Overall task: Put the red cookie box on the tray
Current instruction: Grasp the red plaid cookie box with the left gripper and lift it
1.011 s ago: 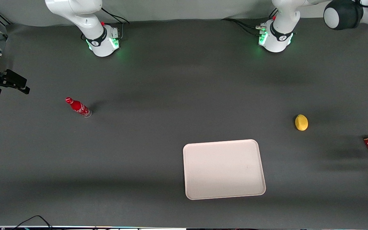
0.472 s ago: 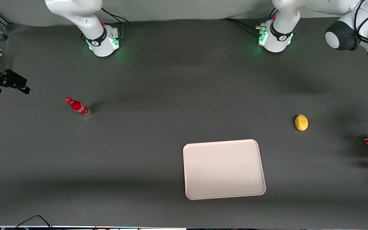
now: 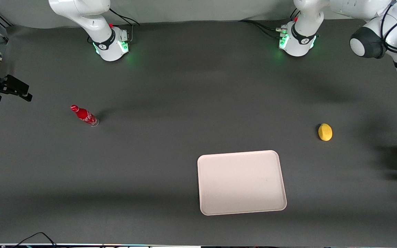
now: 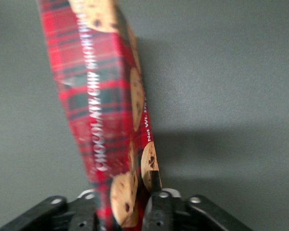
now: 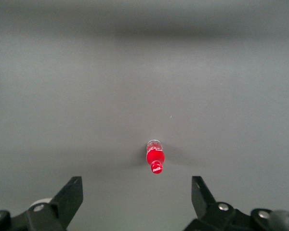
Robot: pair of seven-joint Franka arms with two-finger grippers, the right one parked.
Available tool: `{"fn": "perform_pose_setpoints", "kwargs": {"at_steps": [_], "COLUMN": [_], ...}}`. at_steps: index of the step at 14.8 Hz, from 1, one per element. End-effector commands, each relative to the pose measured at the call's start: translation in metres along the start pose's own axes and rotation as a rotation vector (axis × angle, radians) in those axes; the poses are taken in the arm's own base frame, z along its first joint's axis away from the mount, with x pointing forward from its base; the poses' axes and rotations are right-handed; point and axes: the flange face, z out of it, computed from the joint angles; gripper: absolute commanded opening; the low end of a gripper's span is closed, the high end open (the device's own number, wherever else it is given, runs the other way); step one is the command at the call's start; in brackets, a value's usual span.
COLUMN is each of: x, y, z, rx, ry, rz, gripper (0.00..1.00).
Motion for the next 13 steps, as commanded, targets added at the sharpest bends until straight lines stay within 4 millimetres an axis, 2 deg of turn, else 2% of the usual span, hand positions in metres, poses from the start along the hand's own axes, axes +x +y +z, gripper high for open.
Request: {"fn": "perform_pose_setpoints", "kwargs": {"at_steps": [1, 3, 6, 7, 9, 11, 13], "x": [0.008, 0.015, 0.041, 0.052, 0.070, 0.085, 0.095], "y": [0.002, -0.002, 0.006, 0.011, 0.033, 0.067, 0.103], "z": [-0.009, -0.037, -0.099, -0.127, -0.179, -0.228, -0.267], "rx": [-0.024, -0.040, -0.062, -0.068, -0.076, -0.087, -0.126], "ry": [-0.009, -0.037, -0.104, -0.130, -0.173, -0.193, -0.216], "rz": [-0.019, -0.055, -0.120, -0.148, -0.187, -0.244, -0.300], "gripper": [0.00, 0.00, 0.00, 0.00, 0.00, 0.00, 0.00]}}
